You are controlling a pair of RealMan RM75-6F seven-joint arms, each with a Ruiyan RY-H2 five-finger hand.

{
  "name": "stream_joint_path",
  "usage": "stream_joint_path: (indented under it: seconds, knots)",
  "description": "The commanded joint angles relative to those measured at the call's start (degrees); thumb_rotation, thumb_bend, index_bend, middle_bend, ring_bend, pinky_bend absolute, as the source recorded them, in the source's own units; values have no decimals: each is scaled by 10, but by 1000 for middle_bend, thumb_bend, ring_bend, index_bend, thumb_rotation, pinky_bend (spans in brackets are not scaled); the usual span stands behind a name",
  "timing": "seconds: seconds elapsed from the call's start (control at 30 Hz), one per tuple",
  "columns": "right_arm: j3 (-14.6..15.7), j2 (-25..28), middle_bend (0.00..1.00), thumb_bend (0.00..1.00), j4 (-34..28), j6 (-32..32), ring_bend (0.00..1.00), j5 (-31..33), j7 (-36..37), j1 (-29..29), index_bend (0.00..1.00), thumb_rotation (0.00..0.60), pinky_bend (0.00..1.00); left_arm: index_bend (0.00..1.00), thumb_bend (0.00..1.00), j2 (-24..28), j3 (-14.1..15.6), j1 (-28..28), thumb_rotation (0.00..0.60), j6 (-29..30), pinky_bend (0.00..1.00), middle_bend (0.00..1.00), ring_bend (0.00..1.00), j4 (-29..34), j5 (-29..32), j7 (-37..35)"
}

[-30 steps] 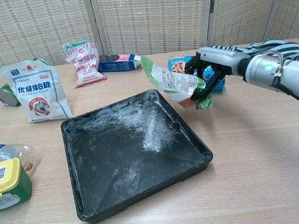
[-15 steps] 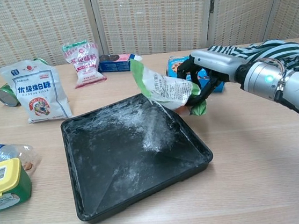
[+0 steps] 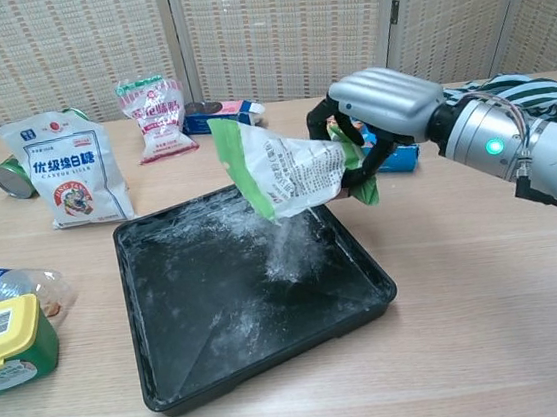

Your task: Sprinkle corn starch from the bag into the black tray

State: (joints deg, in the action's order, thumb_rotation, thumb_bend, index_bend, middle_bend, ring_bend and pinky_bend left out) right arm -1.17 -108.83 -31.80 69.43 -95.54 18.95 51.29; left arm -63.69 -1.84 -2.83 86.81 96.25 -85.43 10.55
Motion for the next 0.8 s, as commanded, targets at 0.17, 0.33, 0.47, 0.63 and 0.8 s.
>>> stream_joint_path:
  seconds: [0.17, 0.33, 0.47, 0.63, 0.8]
  knots:
    - [0, 8, 581, 456, -6, 15, 666, -14, -81, 16, 980, 600, 379, 311, 330, 0, 0, -1, 600, -2, 70, 215, 200, -1, 0, 0]
    - [6, 9, 581, 456, 3, 17, 667, -23, -117, 23, 980, 600, 380, 312, 330, 1, -1, -2, 600, -1, 70, 216, 200, -1, 0, -1]
    - [14, 14, 582, 456, 6, 17, 665, -35, -141, 30, 980, 600, 380, 312, 329, 1, -1, -4, 600, -4, 70, 216, 200, -1, 0, 0]
    - [21, 23, 593, 457, 7, 24, 666, -49, -177, 42, 990, 600, 380, 322, 330, 1, 0, -5, 600, -5, 70, 216, 200, 0, -1, 2]
    - [21, 33, 593, 456, -1, 25, 673, -55, -212, 52, 990, 600, 380, 334, 330, 1, 0, -5, 600, -6, 70, 216, 200, 2, -2, 4]
